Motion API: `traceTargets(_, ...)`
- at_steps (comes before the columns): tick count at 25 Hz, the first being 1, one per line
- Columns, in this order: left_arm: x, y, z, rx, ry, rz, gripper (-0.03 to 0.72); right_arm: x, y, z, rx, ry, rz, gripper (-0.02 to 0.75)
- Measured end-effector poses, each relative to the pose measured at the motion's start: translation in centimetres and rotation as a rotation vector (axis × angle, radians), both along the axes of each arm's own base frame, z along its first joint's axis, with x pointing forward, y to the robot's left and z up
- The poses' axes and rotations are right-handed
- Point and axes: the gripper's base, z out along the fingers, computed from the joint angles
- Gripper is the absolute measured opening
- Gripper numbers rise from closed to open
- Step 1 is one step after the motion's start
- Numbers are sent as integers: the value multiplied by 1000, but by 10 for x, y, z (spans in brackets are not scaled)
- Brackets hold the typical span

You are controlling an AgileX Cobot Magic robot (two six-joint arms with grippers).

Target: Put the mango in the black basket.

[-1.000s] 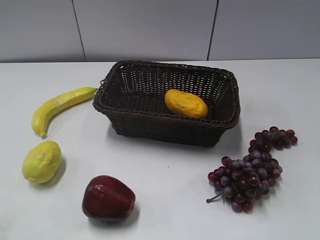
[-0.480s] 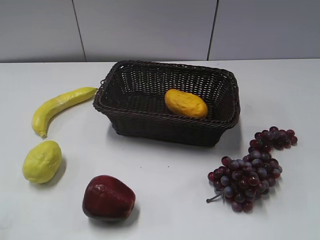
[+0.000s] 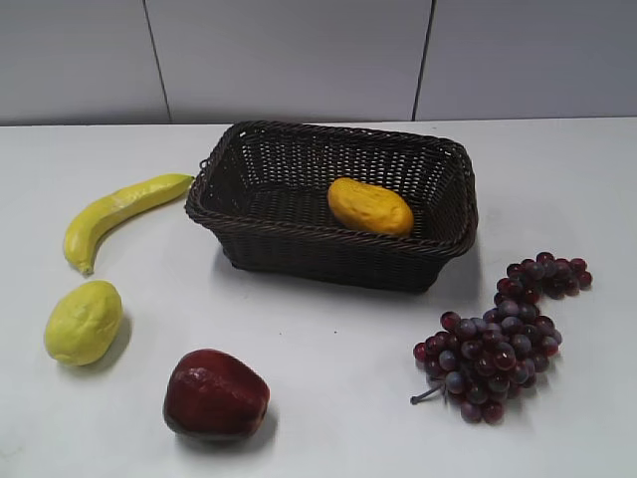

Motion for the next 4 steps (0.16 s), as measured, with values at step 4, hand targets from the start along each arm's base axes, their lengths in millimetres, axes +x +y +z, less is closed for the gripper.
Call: traceTargets(4,0,0,0,0,0,0,589,0,0,0,0,0,0,591)
